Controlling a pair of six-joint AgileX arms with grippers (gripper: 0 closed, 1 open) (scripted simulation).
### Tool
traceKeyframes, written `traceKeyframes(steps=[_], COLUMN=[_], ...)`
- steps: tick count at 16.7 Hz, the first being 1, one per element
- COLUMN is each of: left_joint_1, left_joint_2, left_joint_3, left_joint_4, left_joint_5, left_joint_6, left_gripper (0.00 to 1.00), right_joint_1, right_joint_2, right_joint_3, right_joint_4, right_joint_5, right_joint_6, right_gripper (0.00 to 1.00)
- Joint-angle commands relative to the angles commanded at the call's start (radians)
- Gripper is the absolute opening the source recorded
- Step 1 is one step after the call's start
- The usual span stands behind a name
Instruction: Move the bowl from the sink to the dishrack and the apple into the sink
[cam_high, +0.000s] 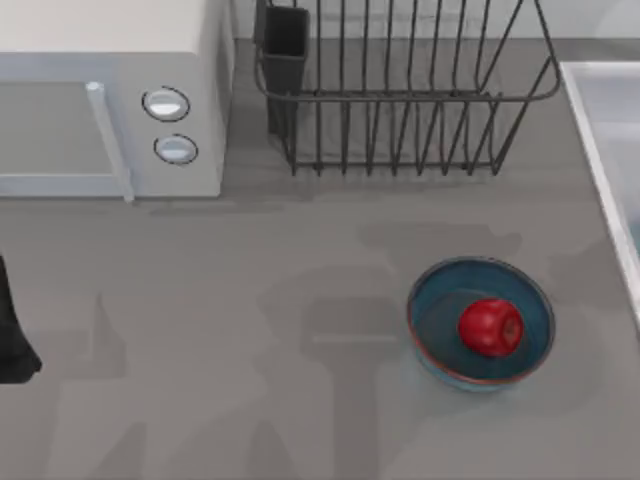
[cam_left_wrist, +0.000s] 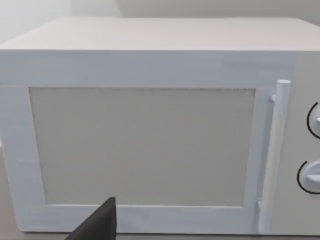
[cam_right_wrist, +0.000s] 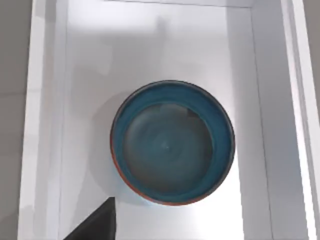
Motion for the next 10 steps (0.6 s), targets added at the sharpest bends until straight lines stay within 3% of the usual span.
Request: traceKeyframes(steps=[10], left_joint_1=[0.000], left_joint_2=[0.000], left_joint_3=[0.000], left_joint_4=[0.000], left_joint_5=[0.000], left_joint_6=[0.000], left_gripper=[1.00], right_joint_1=[-0.120], right_joint_2=[0.842], right_joint_3=[0.755], right_joint_4=[-0.401], right_joint_5=[-0.016], right_joint_6=[-0.110], right_gripper=[1.00])
